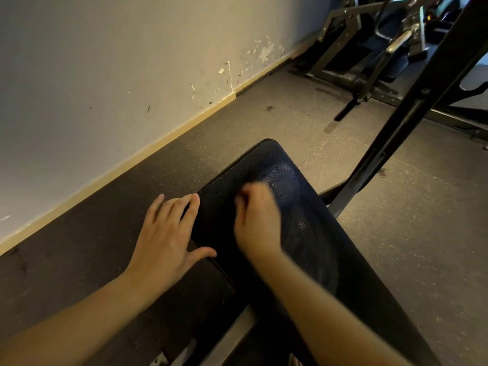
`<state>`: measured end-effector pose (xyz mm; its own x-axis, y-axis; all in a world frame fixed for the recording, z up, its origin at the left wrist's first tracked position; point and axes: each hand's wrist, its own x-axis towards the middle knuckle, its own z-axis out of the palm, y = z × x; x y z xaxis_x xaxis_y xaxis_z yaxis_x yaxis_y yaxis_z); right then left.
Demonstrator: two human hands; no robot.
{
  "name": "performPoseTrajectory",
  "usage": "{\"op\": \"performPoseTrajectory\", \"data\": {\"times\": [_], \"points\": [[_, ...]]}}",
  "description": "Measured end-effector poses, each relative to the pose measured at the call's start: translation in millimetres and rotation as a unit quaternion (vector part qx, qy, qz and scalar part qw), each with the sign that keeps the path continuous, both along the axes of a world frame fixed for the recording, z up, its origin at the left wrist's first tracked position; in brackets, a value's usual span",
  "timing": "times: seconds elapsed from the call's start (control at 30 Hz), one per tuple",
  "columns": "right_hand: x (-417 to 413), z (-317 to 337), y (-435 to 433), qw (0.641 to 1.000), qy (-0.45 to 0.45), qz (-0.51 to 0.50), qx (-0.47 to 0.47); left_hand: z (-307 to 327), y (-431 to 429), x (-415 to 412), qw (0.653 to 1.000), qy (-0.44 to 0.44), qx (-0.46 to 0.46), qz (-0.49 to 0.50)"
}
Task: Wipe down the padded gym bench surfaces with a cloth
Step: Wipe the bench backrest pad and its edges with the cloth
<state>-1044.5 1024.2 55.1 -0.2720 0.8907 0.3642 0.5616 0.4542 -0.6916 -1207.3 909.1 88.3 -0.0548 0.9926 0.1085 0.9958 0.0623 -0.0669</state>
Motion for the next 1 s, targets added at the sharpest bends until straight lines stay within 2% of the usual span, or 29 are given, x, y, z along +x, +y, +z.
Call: {"op": "performPoseTrajectory", "data": {"times": [0.07,0.1,0.13,0.2,0.27,0.33,0.4,0.47,0.5,0.57,0.63,0.7,0.73,0.77,0.87,0.9,0.93,1.0], "points": [[26,-21,-50,0.988,-0.072,0.123,0.064,1,0,0,1.000,0.003,-0.006,-0.002],[44,-28,-46,0.981,-0.095,0.139,0.092,1,-1,0,1.000,0.003,-0.008,0.000],[58,-30,-26,0.984,-0.099,0.118,0.090,1,-1,1,1.000,0.005,-0.009,0.003],[65,-18,34,0.997,-0.072,-0.008,0.014,0,0,2,1.000,0.008,-0.012,0.009],[52,-1,85,0.991,-0.021,-0.123,-0.040,0,0,3,1.000,0.007,-0.012,0.012],[23,10,84,0.987,0.005,-0.153,-0.056,1,0,4,1.000,0.007,-0.012,0.014],[1,1,26,0.998,0.003,-0.062,-0.031,2,0,4,1.000,0.012,-0.014,0.013],[15,-15,-43,0.995,-0.049,0.082,0.020,4,-1,5,1.000,0.013,-0.020,0.014],[30,-22,-51,0.989,-0.080,0.115,0.049,5,-1,5,1.000,0.012,-0.022,0.016],[48,-19,-10,0.992,-0.080,0.084,0.038,5,-1,7,0.999,0.013,-0.026,0.024],[46,0,49,0.998,-0.044,-0.035,-0.027,4,0,9,0.999,0.008,-0.024,0.029],[32,8,69,0.992,-0.028,-0.107,-0.061,4,0,12,0.999,0.005,-0.031,0.034],[23,11,51,0.991,-0.027,-0.106,-0.078,6,-1,12,0.999,0.002,-0.036,0.035],[15,10,20,0.995,-0.032,-0.060,-0.071,7,0,13,0.999,-0.001,-0.033,0.035],[20,-15,-62,0.983,-0.106,0.148,0.040,8,0,13,0.999,-0.003,-0.033,0.035],[24,-21,-48,0.975,-0.125,0.158,0.098,7,-1,12,0.999,-0.002,-0.032,0.037],[25,-22,-21,0.976,-0.123,0.135,0.116,6,-1,12,0.999,-0.002,-0.031,0.039],[19,1,38,0.993,-0.095,0.026,0.071,6,-2,12,0.999,-0.002,-0.033,0.042]]}}
